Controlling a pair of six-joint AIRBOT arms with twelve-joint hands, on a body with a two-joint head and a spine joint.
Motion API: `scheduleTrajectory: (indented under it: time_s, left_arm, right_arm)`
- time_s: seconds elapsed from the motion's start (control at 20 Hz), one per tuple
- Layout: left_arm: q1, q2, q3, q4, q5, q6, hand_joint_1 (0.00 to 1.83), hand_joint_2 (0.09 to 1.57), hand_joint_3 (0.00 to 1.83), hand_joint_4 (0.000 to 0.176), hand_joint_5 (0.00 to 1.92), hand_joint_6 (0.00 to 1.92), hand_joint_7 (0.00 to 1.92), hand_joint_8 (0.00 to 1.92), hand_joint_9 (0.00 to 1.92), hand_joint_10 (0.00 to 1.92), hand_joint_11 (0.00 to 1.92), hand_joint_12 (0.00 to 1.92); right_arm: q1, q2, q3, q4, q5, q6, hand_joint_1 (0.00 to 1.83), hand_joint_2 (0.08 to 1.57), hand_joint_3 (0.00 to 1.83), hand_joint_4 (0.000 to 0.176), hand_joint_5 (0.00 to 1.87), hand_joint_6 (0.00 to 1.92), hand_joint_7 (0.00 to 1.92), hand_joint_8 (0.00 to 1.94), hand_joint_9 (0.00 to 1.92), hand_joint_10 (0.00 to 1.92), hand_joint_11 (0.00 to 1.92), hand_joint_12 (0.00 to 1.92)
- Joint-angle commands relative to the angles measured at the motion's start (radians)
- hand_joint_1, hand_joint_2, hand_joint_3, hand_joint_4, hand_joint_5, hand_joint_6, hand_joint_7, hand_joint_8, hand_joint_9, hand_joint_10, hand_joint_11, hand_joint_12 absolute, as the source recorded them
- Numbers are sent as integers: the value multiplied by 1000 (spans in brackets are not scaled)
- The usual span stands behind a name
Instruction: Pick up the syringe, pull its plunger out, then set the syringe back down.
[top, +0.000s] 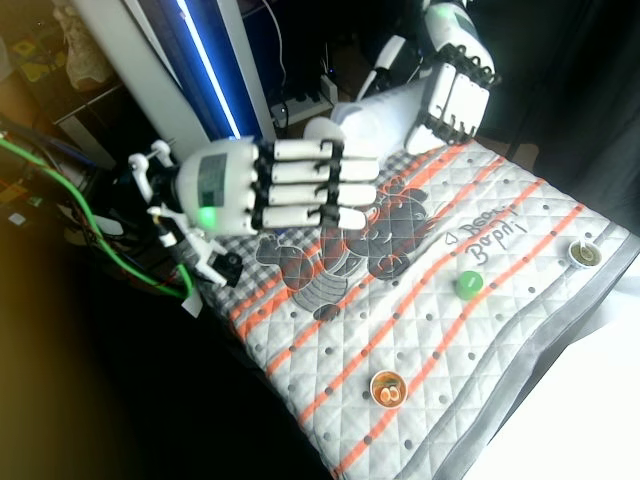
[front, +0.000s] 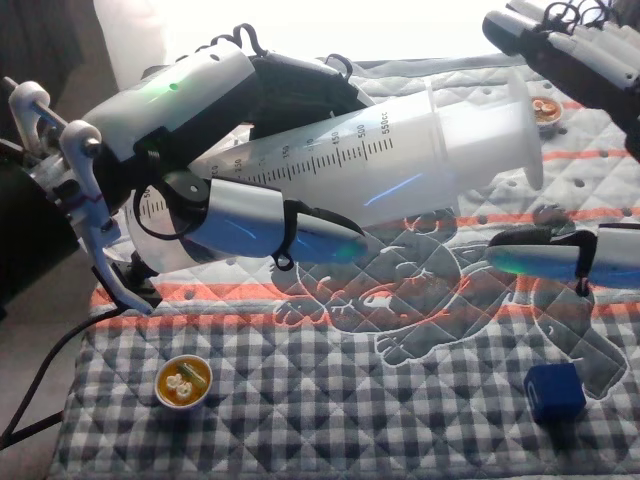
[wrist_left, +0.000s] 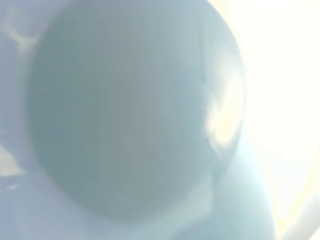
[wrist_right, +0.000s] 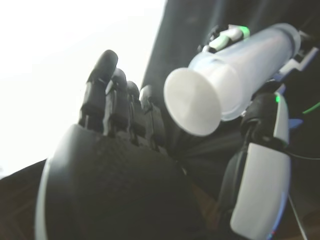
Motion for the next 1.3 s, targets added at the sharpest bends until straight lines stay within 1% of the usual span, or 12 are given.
scheduleTrajectory:
  time_s: [0.0, 0.1, 0.25, 0.35, 0.45, 0.55, 0.65, 0.7, 0.75, 0.85, 1.05, 1.25]
  left_arm:
    - [-13, 2, -7, 42, 151, -15, 1212, 1137, 0, 9, 906, 1098, 972, 1099, 859, 1249, 665, 1753]
    - [-15, 1, -15, 56, 157, -15, 1218, 1137, 0, 0, 899, 1066, 977, 1143, 818, 1319, 417, 1822]
    - [-16, -4, -14, 58, 155, -15, 1232, 1133, 0, 0, 867, 1091, 1027, 1090, 767, 1246, 12, 1757]
    - [-16, -11, -8, 55, 146, -16, 1208, 1146, 3, 0, 865, 1148, 972, 1090, 714, 1239, 221, 1902]
    - [-16, -20, 1, 50, 134, -16, 1192, 1170, 2, 17, 854, 1230, 901, 1114, 644, 1106, 8, 1855]
    - [-16, -25, 8, 40, 127, -16, 1223, 1156, 1, 0, 945, 1188, 857, 1069, 628, 999, 63, 1774]
    - [-16, -33, 21, 26, 114, -16, 1339, 1134, 0, 0, 909, 1101, 1004, 933, 773, 1316, 358, 1757]
    - [-16, -35, 25, 21, 111, -16, 1252, 1114, 0, 0, 948, 1016, 1029, 977, 697, 1213, 103, 1884]
    - [-15, -38, 30, 15, 107, -16, 1259, 1088, 0, 0, 991, 890, 1105, 933, 813, 1171, 171, 1872]
    - [-14, -41, 35, 8, 103, -16, 1260, 1090, 1, 0, 982, 876, 1090, 1016, 873, 1247, 342, 1919]
    - [-7, -45, 48, -19, 97, -16, 1216, 1134, 5, 0, 878, 1146, 1003, 1037, 724, 1222, 67, 1921]
    - [5, -44, 66, -61, 98, -16, 1369, 1141, 2, 0, 841, 1118, 977, 1072, 829, 1340, 570, 1754]
  right_arm:
    - [16, -4, -1, -9, 117, 7, 1007, 756, 0, 12, 174, 17, 142, 16, 161, 17, 0, 931]
    - [25, -8, 2, -15, 97, 5, 1170, 713, 0, 45, 181, 12, 109, 0, 121, 1, 0, 695]
    - [39, -19, 3, -31, 88, 5, 1222, 698, 0, 8, 324, 47, 240, 29, 238, 43, 0, 987]
    - [50, -25, 4, -41, 84, 5, 1227, 735, 0, 0, 441, 82, 380, 65, 363, 103, 0, 1289]
    - [55, -27, 3, -49, 84, 5, 1264, 827, 12, 0, 594, 128, 545, 89, 471, 325, 57, 1514]
    - [59, -27, 0, -56, 85, 5, 1188, 984, 16, 0, 599, 315, 621, 259, 452, 840, 286, 1497]
    - [61, -27, -4, -63, 96, 7, 1345, 958, 0, 0, 761, 274, 839, 256, 742, 647, 609, 1237]
    - [61, -27, -5, -64, 98, 7, 1240, 1103, 1, 0, 836, 975, 966, 832, 860, 571, 749, 1150]
    - [61, -27, -6, -65, 101, 7, 1333, 1141, 0, 0, 804, 1102, 931, 1054, 892, 1117, 746, 1295]
    - [61, -27, -6, -65, 105, 7, 1362, 1139, 0, 0, 878, 1009, 920, 1168, 885, 1270, 740, 1387]
    - [60, -26, -6, -64, 108, 7, 1364, 1141, 0, 0, 966, 975, 875, 1186, 816, 1291, 595, 1441]
    - [59, -15, -6, -58, 114, 7, 1378, 1103, 0, 0, 1023, 743, 977, 1083, 928, 1266, 789, 1512]
